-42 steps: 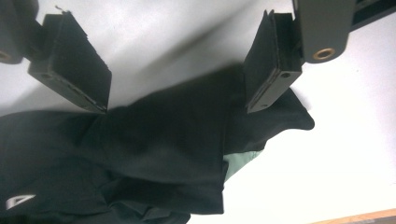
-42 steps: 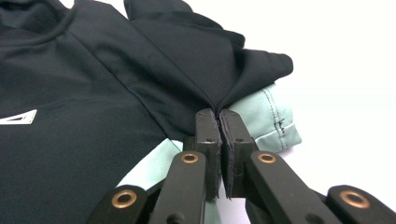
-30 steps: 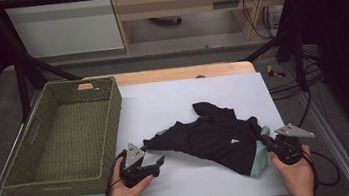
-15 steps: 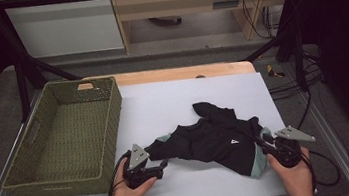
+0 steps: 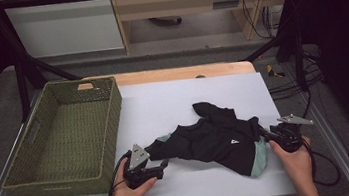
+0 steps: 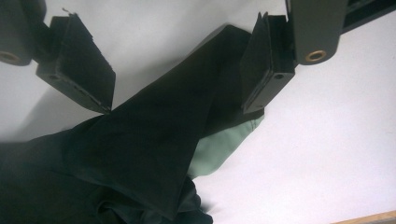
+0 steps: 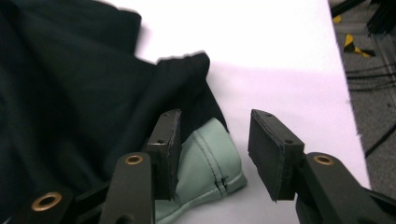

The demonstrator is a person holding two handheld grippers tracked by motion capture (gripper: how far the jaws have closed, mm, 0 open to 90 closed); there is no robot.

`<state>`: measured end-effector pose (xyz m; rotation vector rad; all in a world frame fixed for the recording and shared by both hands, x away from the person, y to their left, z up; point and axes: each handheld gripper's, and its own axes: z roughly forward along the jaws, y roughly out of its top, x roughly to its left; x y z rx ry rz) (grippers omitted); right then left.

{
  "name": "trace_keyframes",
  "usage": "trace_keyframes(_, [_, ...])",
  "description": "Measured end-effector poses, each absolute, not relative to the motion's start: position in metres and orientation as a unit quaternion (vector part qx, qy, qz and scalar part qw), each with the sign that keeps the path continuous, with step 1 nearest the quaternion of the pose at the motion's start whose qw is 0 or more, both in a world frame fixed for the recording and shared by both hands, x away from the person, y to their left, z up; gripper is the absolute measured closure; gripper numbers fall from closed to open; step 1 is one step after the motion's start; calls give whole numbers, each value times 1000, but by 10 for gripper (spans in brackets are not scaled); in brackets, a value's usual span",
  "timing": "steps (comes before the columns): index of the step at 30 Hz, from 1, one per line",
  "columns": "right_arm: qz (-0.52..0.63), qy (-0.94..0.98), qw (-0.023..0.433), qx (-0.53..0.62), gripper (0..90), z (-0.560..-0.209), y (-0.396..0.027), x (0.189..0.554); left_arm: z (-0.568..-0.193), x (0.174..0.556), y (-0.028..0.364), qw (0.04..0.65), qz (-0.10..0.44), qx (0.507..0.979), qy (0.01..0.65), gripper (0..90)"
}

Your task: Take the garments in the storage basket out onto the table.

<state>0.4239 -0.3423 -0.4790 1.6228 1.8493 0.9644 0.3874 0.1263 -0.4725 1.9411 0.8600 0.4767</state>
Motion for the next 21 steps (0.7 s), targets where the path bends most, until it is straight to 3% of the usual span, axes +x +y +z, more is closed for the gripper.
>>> trace_keyframes(3, [347, 690, 239, 589, 810, -482, -340, 417, -473, 387, 126, 464, 192, 792, 349, 271])
trace_keyframes(5, [343, 690, 240, 591, 854, -481, -340, 410, -473, 387, 125, 464, 193, 791, 348, 272])
trace_keyframes(17, [360, 644, 240, 631, 858, -476, -352, 341, -469, 387, 124, 467, 188, 793, 343, 305])
trace_keyframes(21, [376, 642, 261, 615, 762, -478, -349, 331, -466, 386, 120, 468, 190, 794, 338, 330])
